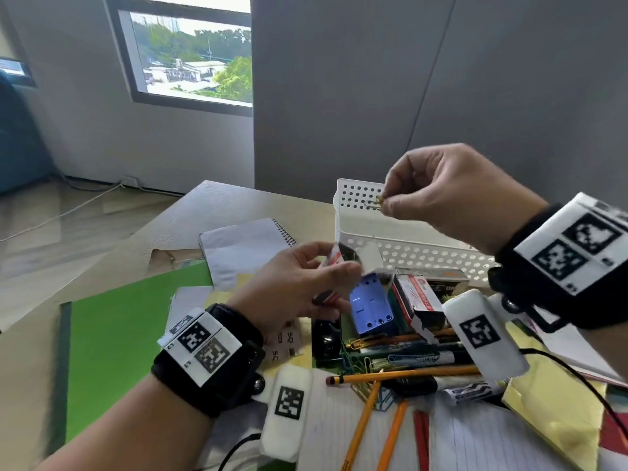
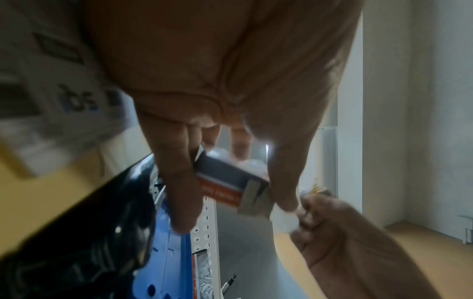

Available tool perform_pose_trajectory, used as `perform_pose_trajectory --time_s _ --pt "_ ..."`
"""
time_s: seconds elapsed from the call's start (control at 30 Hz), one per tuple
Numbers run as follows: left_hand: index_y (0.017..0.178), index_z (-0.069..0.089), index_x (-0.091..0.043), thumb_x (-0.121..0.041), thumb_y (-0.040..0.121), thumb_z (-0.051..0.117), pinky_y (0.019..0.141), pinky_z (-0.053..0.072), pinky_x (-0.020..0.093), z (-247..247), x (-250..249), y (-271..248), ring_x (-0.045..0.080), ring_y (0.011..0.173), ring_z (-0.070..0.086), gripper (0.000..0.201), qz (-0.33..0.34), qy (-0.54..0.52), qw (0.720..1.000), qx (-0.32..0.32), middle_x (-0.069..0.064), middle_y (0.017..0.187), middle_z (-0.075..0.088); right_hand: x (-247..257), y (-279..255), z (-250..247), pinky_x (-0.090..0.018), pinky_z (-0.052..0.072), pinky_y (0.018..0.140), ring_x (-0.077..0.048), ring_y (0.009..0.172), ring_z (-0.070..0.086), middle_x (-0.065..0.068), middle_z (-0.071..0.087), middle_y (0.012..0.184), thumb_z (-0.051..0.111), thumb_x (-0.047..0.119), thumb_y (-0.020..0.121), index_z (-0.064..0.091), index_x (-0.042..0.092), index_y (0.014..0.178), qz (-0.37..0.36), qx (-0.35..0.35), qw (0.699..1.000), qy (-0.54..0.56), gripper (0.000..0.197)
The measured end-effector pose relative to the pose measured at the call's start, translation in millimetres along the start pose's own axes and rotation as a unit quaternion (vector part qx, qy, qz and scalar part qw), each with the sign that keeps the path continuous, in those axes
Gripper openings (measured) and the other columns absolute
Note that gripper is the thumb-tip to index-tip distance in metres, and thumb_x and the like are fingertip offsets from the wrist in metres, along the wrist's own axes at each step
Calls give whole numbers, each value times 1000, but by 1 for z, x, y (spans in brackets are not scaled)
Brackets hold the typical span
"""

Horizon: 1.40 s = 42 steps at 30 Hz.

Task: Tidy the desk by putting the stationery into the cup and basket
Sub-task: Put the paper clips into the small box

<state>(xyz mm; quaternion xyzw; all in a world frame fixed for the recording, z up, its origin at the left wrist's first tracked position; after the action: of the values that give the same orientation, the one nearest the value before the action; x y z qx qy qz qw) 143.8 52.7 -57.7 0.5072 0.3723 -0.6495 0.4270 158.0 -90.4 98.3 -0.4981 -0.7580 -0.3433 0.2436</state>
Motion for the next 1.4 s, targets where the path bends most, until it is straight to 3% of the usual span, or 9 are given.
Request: perform_pose_trajectory --time_s 0.23,0.53,0.67,0.8,0.97,1.1,1.2,1.3,1.4 --pt "114 70 -16 -34 63 86 73 65 33 6 5 1 41 101 73 57 -22 -9 999 25 12 106 75 19 -15 52 -24 56 63 -4 71 63 13 65 75 70 14 79 74 26 78 -63 145 926 -343 13" --pt "122 67 -12 -28 71 82 80 63 37 7 5 -1 49 110 68 56 -24 -33 999 29 23 123 69 13 -11 61 -33 60 73 -7 75 68 12 70 80 79 23 79 78 30 89 -67 132 943 -299 13" --pt "120 69 -13 -26 71 83 74 65 33 4 1 -1 48 109 69 53 -16 -90 996 18 18 120 73 17 -9 46 -17 48 82 1 90 58 19 65 97 72 34 90 79 32 88 -108 88 940 -312 7" --pt "121 70 -15 -25 72 83 68 64 31 1 0 -2 46 103 71 52 -16 -106 994 8 15 113 74 8 -12 58 11 17 80 34 99 26 23 55 119 62 34 98 80 36 104 -95 168 935 -297 19" --pt "121 70 -15 -24 76 81 67 64 31 -1 -6 -3 42 96 73 47 15 -126 992 -2 18 113 73 -4 -15 58 -19 33 100 3 122 40 21 46 133 65 43 95 71 46 117 -76 186 948 -247 23" --pt "126 65 -10 -26 80 80 73 65 32 -15 -8 1 47 105 70 51 50 -145 987 -54 11 101 74 6 -32 39 -5 41 80 2 94 55 19 56 103 74 28 88 67 34 99 -168 5 968 -184 14" --pt "125 65 -10 -32 75 82 72 64 32 -24 -8 2 50 107 69 57 68 -157 981 -90 8 97 74 2 -52 67 -20 56 70 -3 74 62 15 65 81 73 18 89 71 29 84 -187 117 948 -227 12" --pt "123 65 -12 -33 75 81 72 64 33 -21 -8 3 50 108 69 55 64 -147 983 -84 6 97 75 -17 -73 108 -25 55 80 2 85 55 21 65 104 65 22 92 76 42 104 -152 291 886 -328 25" --pt "120 66 -14 -33 74 81 67 64 30 -18 -7 4 48 103 71 53 52 -133 987 -73 5 97 75 -31 -83 127 -24 48 78 -4 100 54 19 60 122 59 12 94 65 48 128 -150 365 829 -395 50"
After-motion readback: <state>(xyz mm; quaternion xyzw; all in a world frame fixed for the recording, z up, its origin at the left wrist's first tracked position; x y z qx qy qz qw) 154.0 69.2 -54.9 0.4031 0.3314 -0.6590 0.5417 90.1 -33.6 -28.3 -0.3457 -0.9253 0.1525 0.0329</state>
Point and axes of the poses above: each hand's wrist, its own y-axis towards the middle knuckle, its own z-axis out of the palm, x = y × z, the point moved 9 cm from there along y, towards the middle knuckle
